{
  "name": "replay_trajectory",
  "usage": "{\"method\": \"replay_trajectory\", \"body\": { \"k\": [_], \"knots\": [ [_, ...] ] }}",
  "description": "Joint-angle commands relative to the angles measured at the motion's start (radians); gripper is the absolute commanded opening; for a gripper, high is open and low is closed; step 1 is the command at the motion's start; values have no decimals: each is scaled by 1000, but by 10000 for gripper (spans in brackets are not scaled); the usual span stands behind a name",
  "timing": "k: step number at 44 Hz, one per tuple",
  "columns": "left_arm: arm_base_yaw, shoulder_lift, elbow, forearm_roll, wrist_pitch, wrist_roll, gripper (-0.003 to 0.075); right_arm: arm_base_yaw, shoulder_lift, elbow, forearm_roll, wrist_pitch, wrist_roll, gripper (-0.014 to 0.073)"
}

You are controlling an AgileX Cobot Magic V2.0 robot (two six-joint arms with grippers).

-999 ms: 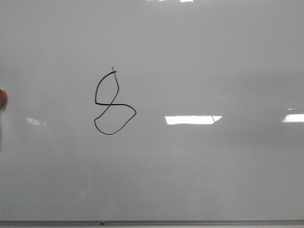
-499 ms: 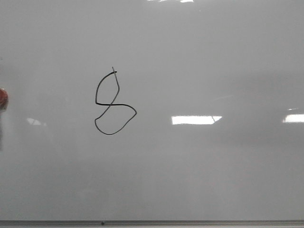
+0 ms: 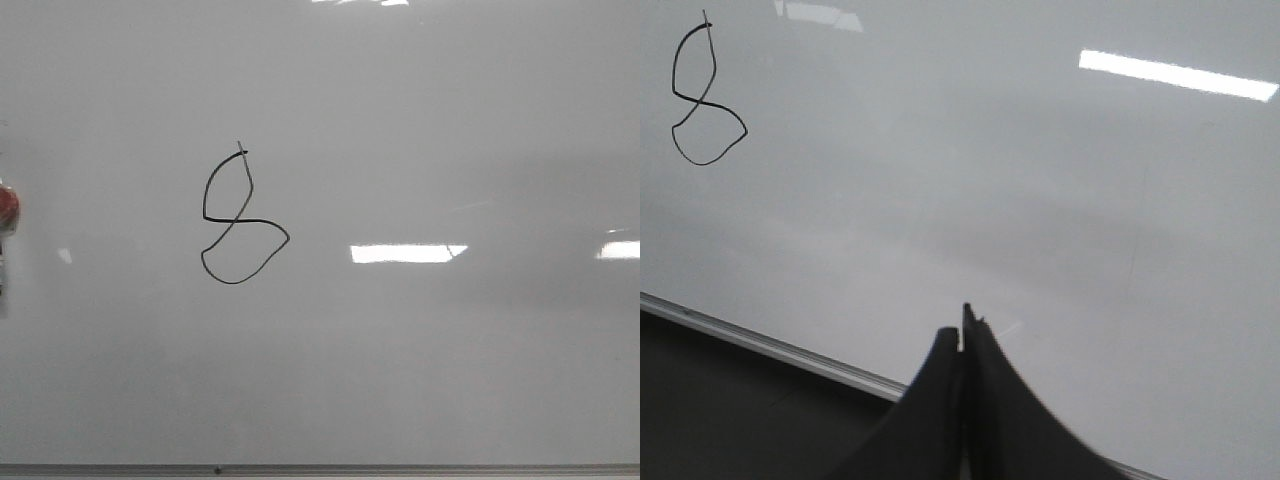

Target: Write number 8 on whiteboard

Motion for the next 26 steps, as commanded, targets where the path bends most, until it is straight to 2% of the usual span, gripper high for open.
{"method": "replay_trajectory", "body": {
  "k": [1,26],
  "knots": [
    [17,-15,22,36,-80,-66,-19,-6,8,-26,4,-72,2,0],
    [17,-18,53,58,-63,-91,-19,-6,8,-26,4,-67,2,0]
  ]
}}
